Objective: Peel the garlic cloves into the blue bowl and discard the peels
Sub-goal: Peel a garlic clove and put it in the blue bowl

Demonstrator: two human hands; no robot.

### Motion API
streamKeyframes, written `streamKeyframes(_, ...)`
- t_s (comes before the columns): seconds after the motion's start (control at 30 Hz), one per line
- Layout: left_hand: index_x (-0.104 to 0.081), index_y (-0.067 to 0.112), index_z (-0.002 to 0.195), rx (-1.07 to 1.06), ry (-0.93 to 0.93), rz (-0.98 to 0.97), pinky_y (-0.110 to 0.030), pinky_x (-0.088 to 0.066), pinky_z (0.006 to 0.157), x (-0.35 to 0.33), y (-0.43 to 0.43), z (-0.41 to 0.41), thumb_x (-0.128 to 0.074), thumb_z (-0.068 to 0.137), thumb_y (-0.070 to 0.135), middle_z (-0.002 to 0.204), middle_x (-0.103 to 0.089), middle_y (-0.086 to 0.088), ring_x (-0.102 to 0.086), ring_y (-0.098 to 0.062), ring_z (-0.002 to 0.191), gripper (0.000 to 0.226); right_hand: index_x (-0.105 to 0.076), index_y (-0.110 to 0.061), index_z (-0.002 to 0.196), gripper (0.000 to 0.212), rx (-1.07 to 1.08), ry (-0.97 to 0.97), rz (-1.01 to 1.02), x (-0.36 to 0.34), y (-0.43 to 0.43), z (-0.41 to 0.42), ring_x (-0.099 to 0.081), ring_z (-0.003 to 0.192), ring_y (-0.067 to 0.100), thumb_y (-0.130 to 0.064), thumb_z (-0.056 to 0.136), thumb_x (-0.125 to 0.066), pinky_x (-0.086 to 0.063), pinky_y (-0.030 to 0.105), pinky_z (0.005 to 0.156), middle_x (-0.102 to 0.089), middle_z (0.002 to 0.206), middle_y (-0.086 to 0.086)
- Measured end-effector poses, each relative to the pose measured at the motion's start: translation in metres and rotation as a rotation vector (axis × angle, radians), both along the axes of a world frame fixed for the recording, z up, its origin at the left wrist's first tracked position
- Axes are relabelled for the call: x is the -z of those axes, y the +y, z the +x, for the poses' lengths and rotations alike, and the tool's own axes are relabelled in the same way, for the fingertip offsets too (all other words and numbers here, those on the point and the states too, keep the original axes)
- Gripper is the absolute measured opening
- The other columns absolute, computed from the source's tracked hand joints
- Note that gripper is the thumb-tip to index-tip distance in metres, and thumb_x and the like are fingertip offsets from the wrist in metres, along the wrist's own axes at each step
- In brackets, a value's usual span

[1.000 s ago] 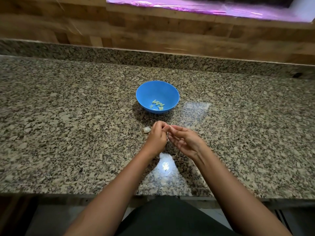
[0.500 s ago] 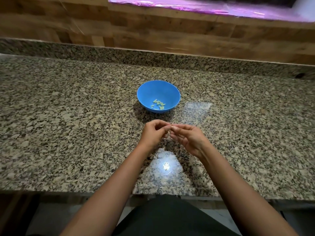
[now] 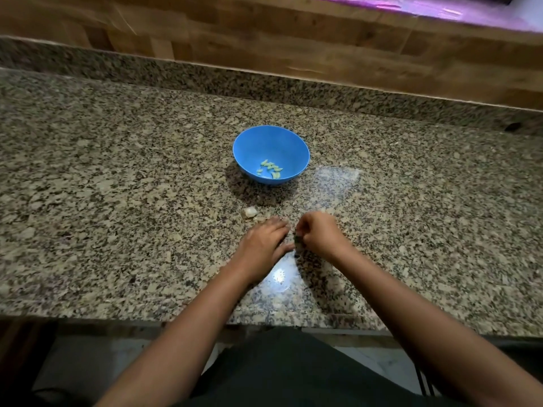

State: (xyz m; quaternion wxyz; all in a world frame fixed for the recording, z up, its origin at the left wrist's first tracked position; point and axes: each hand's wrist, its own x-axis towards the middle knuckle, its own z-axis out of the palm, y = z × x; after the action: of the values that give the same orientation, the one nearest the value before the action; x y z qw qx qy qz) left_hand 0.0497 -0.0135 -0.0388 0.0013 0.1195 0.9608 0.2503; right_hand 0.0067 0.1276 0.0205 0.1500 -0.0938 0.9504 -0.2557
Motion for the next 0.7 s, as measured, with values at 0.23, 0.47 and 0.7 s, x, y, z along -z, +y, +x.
streamKeyframes(0.23, -0.058, 0.012, 0.125, -0.083, 0.013, 0.27, -0.03, -0.035, 0.103, 0.0, 0.001, -0.007, -0.051, 0.095, 0.032, 0.127, -0.057, -0.003, -0.048, -0.018, 0.121, 0.036, -0.065, -0.004, 0.078, 0.006, 0.217, -0.103, -0.292, 0.01, 0.005, 0.0, -0.059, 0.066, 0.016, 0.001, 0.082, -0.065, -0.05, 0.024, 0.059, -0.063, 0.072, 0.005)
streamKeyframes(0.47, -0.048, 0.013, 0.091, -0.058, -0.11, 0.481, -0.02, -0.03, 0.056, -0.024, 0.006, -0.015, -0.04, 0.1, 0.023, 0.083, -0.052, -0.004, -0.048, -0.016, 0.076, 0.016, -0.054, 0.004, 0.094, 0.011, 0.549, -0.592, -1.163, -0.007, 0.001, 0.008, -0.06, 0.054, 0.015, 0.01, 0.085, -0.054, -0.054, 0.02, 0.052, -0.06, 0.076, 0.015)
streamKeyframes(0.7, -0.048, 0.023, 0.076, -0.117, -0.271, 0.737, -0.034, -0.041, 0.057, -0.044, 0.01, -0.023, -0.037, 0.101, 0.029, 0.064, -0.046, 0.003, -0.045, -0.011, 0.055, 0.028, -0.035, -0.013, 0.082, 0.032, 0.376, -0.389, -1.037, -0.017, -0.001, 0.009, -0.05, 0.062, 0.019, 0.014, 0.085, -0.052, -0.046, 0.029, 0.058, -0.047, 0.07, 0.008)
